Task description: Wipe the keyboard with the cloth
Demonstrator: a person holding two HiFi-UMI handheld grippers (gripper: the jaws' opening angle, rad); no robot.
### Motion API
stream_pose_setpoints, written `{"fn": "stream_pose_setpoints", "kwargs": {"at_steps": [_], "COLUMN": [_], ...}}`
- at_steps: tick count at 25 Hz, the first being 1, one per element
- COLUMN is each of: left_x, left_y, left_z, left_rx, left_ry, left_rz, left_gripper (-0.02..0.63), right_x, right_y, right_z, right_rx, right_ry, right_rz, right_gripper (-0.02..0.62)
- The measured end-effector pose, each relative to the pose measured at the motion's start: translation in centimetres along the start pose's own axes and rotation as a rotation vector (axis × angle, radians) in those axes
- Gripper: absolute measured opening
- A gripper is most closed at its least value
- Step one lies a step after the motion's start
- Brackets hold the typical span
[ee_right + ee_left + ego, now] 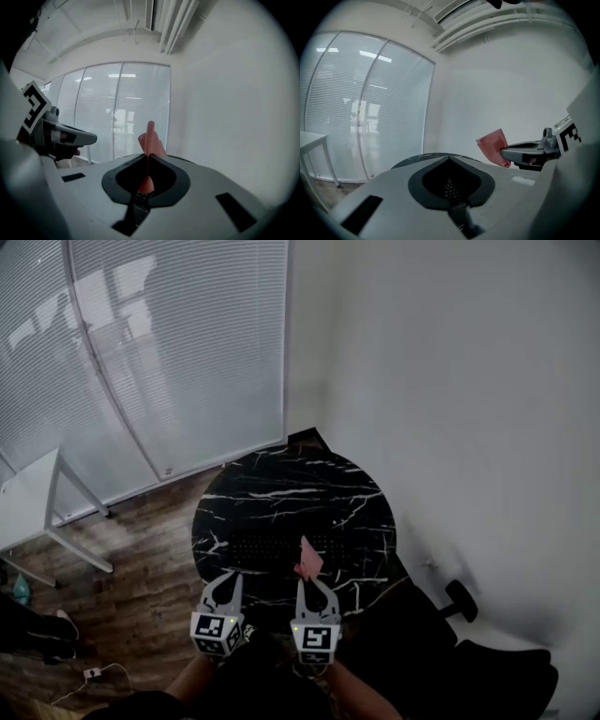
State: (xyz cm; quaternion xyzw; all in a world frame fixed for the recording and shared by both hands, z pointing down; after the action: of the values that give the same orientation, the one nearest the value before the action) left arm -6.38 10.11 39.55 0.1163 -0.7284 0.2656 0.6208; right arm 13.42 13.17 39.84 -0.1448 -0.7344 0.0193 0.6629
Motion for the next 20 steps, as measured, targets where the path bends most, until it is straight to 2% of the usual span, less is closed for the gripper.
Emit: {"fn": "stream_pose_setpoints", "kwargs": {"at_steps": [6, 9, 15, 20], "left_x": [-3.7, -4.5, -5.1, -6.3], "left_y": [0.5, 0.7, 1.1, 1.5], "left_z": [-3.0, -4.3, -6.2, -7.4], "left_rx": [0.010, 0.026, 0.045, 0.052], "left_ry": [-0.102, -0.099, -0.091, -0.134], "left_rz": [-0.085, -0.128, -0.155, -0.165], "left_gripper": [-0.003, -0.003, -0.003, -0.003], "right_x": [-3.9, -4.9, -6.2, -6.2], "right_y": [3.3, 5.3, 7.7, 8.6], "right_z": [-1.7, -2.7, -3.0, -3.4], "right_rx": [0.058, 0.078, 0.070, 0.062], "right_ry": [-0.012, -0.039, -0.013, -0.011], "right_rz": [-0.128, -0.146, -0.187, -0.178], "right_gripper": [0.008, 0.008, 0.008, 0.008]}}
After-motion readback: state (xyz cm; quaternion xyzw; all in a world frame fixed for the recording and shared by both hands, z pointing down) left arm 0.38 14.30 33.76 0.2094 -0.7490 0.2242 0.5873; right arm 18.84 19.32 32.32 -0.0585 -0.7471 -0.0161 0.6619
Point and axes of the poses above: the fingertips, and each gripper's own axes: y backward along the fingers, z to its left, x out of its underside, the point moved 7 cm from there along y, backward along the fingers, and after that the axes turned 12 degrees about -y, right-handed, at the moved point
